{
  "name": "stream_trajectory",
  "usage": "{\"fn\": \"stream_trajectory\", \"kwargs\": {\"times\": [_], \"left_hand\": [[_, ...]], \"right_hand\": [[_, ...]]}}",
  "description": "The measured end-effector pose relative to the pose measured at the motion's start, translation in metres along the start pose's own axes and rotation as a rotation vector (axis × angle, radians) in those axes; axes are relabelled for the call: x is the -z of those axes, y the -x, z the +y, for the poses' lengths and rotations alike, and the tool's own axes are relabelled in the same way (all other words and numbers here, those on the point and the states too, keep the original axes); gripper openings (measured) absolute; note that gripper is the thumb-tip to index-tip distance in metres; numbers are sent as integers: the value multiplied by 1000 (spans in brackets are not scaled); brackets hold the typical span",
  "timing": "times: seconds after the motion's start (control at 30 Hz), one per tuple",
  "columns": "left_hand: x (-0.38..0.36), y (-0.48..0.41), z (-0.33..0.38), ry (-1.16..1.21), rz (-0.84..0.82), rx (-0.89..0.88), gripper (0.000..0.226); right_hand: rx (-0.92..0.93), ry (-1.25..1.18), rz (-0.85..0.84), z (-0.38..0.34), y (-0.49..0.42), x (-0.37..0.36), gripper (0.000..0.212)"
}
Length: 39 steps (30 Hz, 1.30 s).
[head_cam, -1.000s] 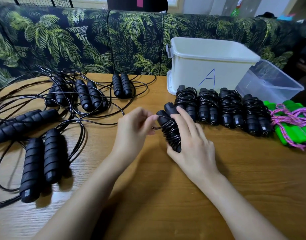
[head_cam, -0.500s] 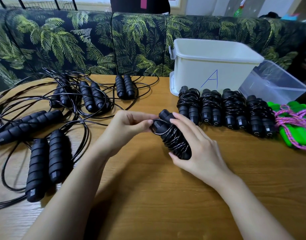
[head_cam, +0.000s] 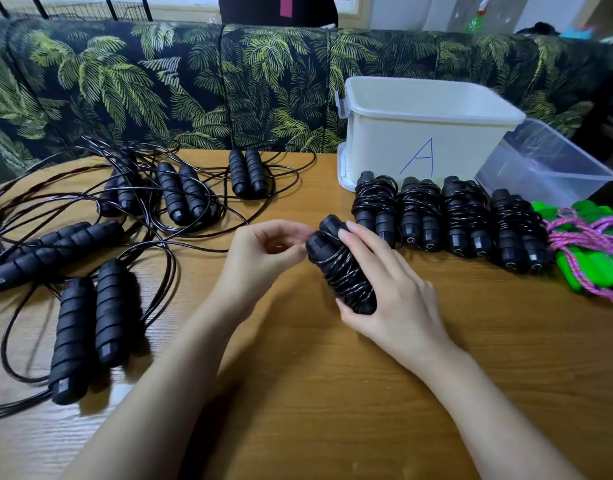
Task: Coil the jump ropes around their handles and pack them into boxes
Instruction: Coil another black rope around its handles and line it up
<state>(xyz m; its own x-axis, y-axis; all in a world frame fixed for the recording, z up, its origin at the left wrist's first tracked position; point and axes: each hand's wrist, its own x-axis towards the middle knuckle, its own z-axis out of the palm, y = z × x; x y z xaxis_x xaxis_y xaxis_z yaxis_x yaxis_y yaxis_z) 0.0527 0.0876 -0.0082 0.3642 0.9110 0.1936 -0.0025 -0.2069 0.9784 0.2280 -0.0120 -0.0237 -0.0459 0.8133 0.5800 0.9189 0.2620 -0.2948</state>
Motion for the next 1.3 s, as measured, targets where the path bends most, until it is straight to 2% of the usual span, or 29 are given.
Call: {"fn": "stream_trajectory", "kwargs": {"times": [0.07,0.17,0.33,0.47,0.6,0.73,0.9,1.07,1.2,1.3], "left_hand": [[-2,2,1,-113,22,-111,36],[-2,2,0,-217,-29,-209,31],[-4,5,5,-173,-145,-116,30],[-6,7,6,-168,-96,-60,27],[-10,9,6,-167,-162,-11,29],[-16,9,6,-36,-110,17,20],[-17,8,6,294,-175,103,42],[-8,4,0,534,-323,132,47],[-18,5,-4,528,-238,130,30],[-21,5,-2,358,-126,43,23]], "right_hand": [[0,27,12,0,0,0,93],[-8,49,12,0,1,-1,94],[-10,86,0,-2,1,-2,95],[8,188,-35,-5,1,-2,98],[30,305,-34,-6,3,-2,98],[29,301,1,-9,1,-7,97],[-28,184,61,-17,3,-8,94],[-17,-32,107,-17,7,-9,89],[-67,-71,67,-16,7,-9,93],[-106,-34,28,-17,5,-8,92]]}}
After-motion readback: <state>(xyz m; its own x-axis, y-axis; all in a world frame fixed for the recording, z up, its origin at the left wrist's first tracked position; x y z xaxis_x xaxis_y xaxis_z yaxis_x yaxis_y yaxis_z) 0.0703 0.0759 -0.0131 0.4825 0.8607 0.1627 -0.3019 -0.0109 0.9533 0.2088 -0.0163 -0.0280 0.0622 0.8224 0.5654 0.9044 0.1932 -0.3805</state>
